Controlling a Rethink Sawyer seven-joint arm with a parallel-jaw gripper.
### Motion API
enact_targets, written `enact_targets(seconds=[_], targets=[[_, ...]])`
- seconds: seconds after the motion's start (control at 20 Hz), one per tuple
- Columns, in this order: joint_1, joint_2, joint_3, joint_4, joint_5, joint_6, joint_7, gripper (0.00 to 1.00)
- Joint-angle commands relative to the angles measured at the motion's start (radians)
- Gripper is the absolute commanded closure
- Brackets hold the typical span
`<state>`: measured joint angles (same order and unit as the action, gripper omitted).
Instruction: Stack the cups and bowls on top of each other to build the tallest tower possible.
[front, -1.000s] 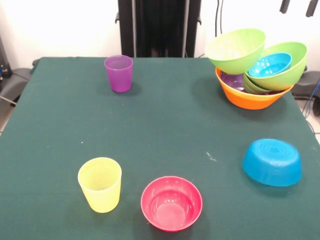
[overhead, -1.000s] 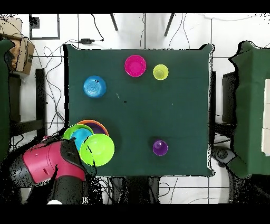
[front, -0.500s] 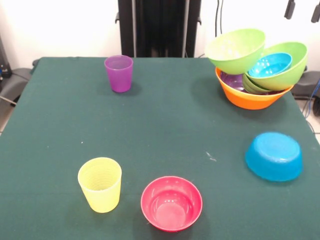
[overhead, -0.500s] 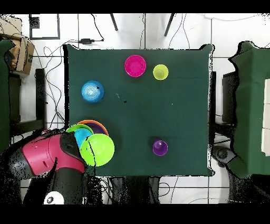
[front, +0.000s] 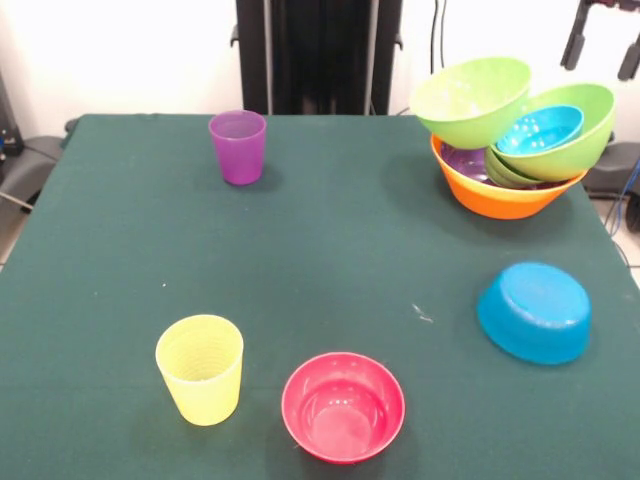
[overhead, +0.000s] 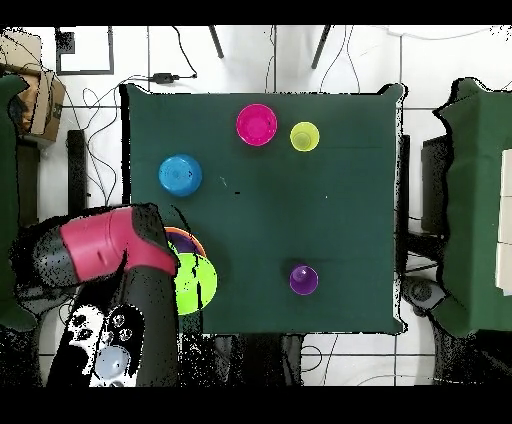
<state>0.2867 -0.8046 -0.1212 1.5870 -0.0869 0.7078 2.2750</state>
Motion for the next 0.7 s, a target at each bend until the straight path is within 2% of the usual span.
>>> enact_targets(seconds=[0.05,0.3,0.7], targets=[[-0.079,0.196,0.119,-0.314,-0.031,0.242,-0.082,0.0],[-0.105,0.272,0.142,-0.426,-0.048,0.263,-0.108,0.0],[-0.135,0.331,0.164,-0.516,-0.057,0.272,-0.157,0.0]])
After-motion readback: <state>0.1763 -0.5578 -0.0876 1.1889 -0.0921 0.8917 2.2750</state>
